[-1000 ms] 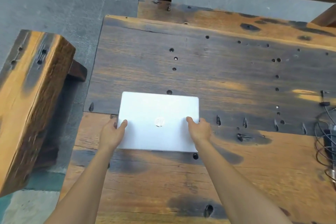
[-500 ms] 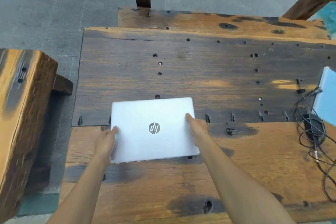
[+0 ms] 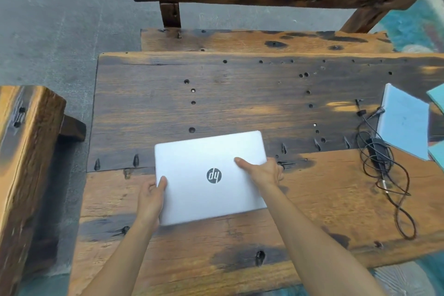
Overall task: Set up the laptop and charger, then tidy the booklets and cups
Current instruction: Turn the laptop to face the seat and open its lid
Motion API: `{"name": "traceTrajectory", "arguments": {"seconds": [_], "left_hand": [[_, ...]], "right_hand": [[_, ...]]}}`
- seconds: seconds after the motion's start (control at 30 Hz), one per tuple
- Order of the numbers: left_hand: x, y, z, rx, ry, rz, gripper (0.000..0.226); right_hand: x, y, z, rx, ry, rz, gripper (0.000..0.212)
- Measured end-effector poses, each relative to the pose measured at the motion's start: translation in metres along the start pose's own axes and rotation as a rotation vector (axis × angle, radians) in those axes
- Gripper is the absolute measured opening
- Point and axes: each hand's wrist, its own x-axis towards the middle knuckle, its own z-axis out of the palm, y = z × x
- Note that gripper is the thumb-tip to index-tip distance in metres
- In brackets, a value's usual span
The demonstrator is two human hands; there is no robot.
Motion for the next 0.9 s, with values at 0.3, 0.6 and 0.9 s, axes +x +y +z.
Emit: {"name": "traceTrajectory", "arguments": {"seconds": [0.3, 0.6, 0.9], "left_hand": [[-0.033, 0.008, 0.01, 0.021, -0.066, 0.076, 0.039], [-0.087, 0.005, 0.042, 0.014, -0.115, 0.11, 0.034], [-0.153, -0.012, 0.12, 0.022, -0.138, 0.147, 0.033]], "right_hand": [[-0.013, 0.036, -0.039, 0.111, 0.036, -0.031, 0.094], [-0.013, 0.073, -0.097, 0.211, 0.054, -0.037, 0.09], [0.024, 0.133, -0.185, 0.249, 0.004, -0.076, 0.092]]}}
